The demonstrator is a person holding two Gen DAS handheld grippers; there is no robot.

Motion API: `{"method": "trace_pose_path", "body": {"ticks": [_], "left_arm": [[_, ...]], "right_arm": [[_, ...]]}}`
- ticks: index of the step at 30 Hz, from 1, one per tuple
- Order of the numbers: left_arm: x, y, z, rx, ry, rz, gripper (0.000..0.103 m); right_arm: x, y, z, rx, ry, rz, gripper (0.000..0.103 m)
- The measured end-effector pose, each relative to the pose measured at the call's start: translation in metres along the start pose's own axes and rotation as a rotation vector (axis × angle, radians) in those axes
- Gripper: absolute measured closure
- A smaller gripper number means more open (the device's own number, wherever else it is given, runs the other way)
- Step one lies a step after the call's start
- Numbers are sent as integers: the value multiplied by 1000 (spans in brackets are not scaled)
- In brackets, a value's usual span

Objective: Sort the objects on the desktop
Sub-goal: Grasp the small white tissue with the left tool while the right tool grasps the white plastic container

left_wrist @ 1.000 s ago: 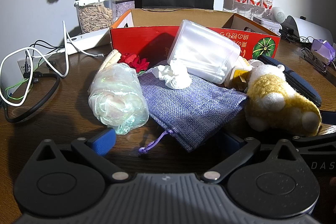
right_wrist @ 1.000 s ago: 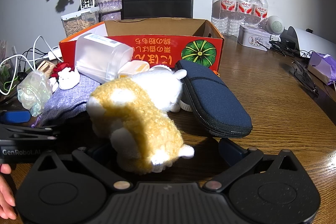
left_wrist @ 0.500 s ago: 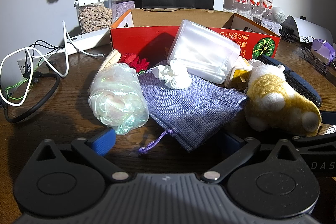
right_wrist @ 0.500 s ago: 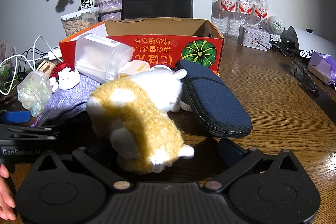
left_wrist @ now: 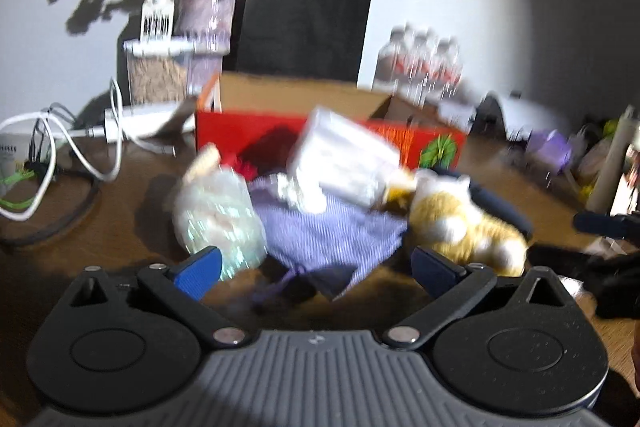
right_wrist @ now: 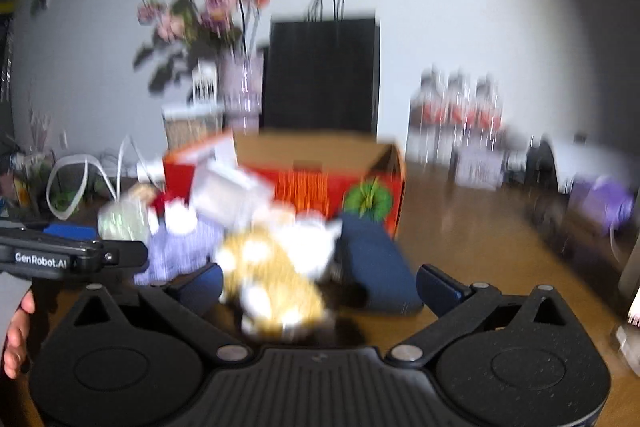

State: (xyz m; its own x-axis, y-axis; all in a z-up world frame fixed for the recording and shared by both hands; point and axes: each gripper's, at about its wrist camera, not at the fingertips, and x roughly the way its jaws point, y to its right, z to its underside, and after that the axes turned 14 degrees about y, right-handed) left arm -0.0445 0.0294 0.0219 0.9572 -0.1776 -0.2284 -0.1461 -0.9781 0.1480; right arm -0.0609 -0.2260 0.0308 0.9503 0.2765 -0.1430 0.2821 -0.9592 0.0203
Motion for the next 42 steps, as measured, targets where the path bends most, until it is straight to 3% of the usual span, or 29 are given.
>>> {"method": "trace_pose_path", "body": {"ticks": [3,6,9,13,16,18,20,23,30,32,33,35,36,37,42], "left_arm": [[3,-16,-13,-48,48,-12,0],[13,-35,-25,-84,72,-69,0],[35,-50,-41,-74,7,-115,0],[61,-69,-50,-117,-22,-113,2],[77,-76,-53,-118,-51,-91,29],[86,-79,-50,-110,-102,-86,63],[88,-83,-46,-147,-132,-87,81],[80,-88,-45,-196,-105,-70,89],[58,-89,-65,-218,-44,-66,92],[54,-85,-71,-200,-31,-55,92],[52,-83,-73,-194,-28,-49,92],[50,-80,-75,-194,-25,-42,92],[49,-80,-75,-200,-27,-40,92],[49,-79,-75,-203,-26,-41,92],[37,-70,-75,-193,-4,-17,92]], "right_arm": [[15,7,-7,22,-35,-36,0],[37,14,-11,43,-55,-9,0],[60,25,-13,76,-93,15,1],[77,31,-14,125,-103,5,7],[86,22,-16,119,-97,-44,7],[92,13,-18,109,-91,-89,7],[100,3,-22,106,-82,-128,6],[121,-13,-27,115,-82,-190,6],[167,-29,-31,150,-168,-286,9],[167,-31,-33,129,-176,-322,16],[167,-32,-33,118,-181,-335,28],[166,-37,-35,78,-184,-327,56],[162,-39,-36,46,-180,-305,81],[161,-39,-37,33,-183,-300,98],[132,-46,-32,4,-243,-387,98]]}}
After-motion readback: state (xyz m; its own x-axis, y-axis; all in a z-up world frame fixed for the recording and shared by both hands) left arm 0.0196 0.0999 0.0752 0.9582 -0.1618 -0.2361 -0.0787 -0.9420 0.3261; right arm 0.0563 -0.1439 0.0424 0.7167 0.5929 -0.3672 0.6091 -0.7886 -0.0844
